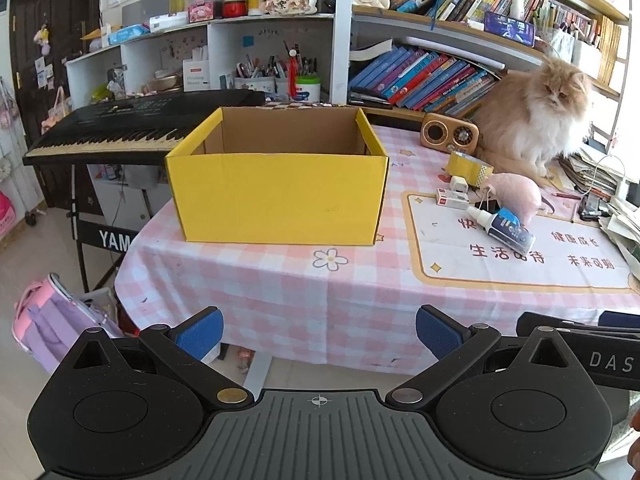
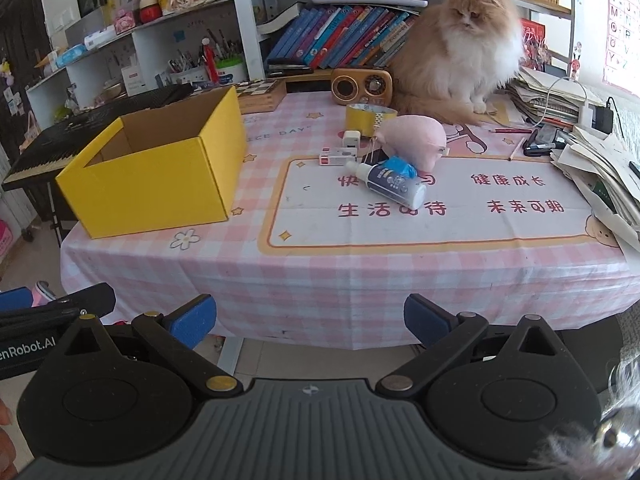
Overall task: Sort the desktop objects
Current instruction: 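Reach the right tool to the white spray bottle and grasp it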
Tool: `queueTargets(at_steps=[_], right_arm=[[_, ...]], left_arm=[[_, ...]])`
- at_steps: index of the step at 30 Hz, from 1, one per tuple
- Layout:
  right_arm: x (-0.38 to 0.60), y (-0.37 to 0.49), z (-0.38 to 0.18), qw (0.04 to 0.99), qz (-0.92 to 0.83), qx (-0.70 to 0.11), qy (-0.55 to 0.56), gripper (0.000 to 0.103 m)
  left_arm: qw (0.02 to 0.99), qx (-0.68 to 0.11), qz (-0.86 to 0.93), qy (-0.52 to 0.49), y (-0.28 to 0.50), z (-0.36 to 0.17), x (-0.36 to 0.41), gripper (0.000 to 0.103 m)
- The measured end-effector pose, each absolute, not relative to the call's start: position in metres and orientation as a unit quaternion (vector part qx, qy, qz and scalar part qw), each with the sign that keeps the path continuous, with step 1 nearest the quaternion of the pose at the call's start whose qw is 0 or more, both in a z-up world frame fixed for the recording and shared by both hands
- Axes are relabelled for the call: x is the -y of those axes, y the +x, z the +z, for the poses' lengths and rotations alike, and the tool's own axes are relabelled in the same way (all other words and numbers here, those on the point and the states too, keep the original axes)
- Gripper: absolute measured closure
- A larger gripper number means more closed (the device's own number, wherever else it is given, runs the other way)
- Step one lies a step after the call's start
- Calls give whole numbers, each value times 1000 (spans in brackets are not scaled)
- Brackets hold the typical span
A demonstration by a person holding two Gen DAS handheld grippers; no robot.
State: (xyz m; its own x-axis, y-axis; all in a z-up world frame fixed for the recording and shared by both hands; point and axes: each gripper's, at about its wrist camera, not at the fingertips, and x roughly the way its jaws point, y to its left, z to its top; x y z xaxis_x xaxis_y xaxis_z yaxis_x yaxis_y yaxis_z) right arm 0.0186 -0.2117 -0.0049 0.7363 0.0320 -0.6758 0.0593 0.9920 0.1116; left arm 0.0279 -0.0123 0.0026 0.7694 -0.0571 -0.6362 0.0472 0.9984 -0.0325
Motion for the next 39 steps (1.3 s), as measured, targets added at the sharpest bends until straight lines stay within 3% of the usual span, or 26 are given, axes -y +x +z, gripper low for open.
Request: queueTargets(at_steps=[14,19,23,39], right_arm=[[279,66,-12,921,-11,-382,68,2],[308,83,-16,922,7,-383,63,15],[333,98,-20,922,8,-383,55,37],[387,177,-44,913,141,-382,1,48]], left_arm=[[929,-368,-40,-12,77,-7,77,0],[929,-369,-38,-4,97,-9,104,0],[930,-366,-25,0,112,-10,127,0],[928,-371,-1,18,138,-6,189,0]])
